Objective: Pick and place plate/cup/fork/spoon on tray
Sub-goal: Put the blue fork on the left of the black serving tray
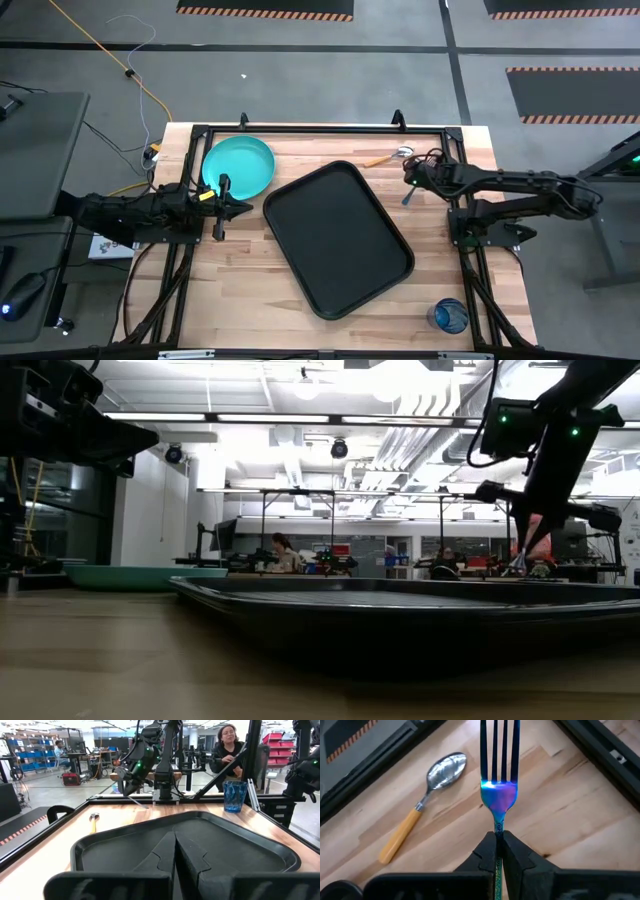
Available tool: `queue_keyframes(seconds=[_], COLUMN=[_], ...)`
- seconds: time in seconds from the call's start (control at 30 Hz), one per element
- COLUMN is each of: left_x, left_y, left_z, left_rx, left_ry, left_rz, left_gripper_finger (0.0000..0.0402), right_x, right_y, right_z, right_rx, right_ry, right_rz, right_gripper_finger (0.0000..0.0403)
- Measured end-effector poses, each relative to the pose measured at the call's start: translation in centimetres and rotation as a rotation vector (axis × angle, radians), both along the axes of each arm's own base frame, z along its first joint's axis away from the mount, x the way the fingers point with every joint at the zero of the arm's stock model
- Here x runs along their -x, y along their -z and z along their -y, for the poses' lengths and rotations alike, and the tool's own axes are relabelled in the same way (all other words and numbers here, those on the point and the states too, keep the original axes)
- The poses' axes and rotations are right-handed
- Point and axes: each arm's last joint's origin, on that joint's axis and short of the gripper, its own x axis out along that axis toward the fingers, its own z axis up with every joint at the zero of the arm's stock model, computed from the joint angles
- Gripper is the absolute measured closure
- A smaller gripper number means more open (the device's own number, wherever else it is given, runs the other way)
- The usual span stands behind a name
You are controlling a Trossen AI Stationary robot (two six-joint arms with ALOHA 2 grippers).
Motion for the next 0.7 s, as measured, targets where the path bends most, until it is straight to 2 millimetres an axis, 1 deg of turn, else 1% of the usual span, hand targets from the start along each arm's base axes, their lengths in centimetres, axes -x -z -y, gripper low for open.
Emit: queue_keyframes(seconds=[0.3, 0.6, 0.7], left_x=[0.0, 0.0, 0.0], left_y=[0.0, 0.0, 0.0], left_z=[0.0, 0.0, 0.0], left_rx=[0.000, 0.000, 0.000], left_ry=[0.000, 0.000, 0.000], left_rz=[0.000, 0.000, 0.000], left_gripper_finger=[0.0401, 0.0401, 0.0402], right_x=[0.0, -0.8, -1.4], right_y=[-0.4, -0.8, -1.1], right_z=[0.0, 0.4, 0.5], right_rx=[0.033, 0.089, 0.116], right_ry=[-0.027, -0.143, -0.226], right_rz=[0.007, 0.009, 0.019], right_gripper_finger=[0.0403, 0.0403, 0.0403])
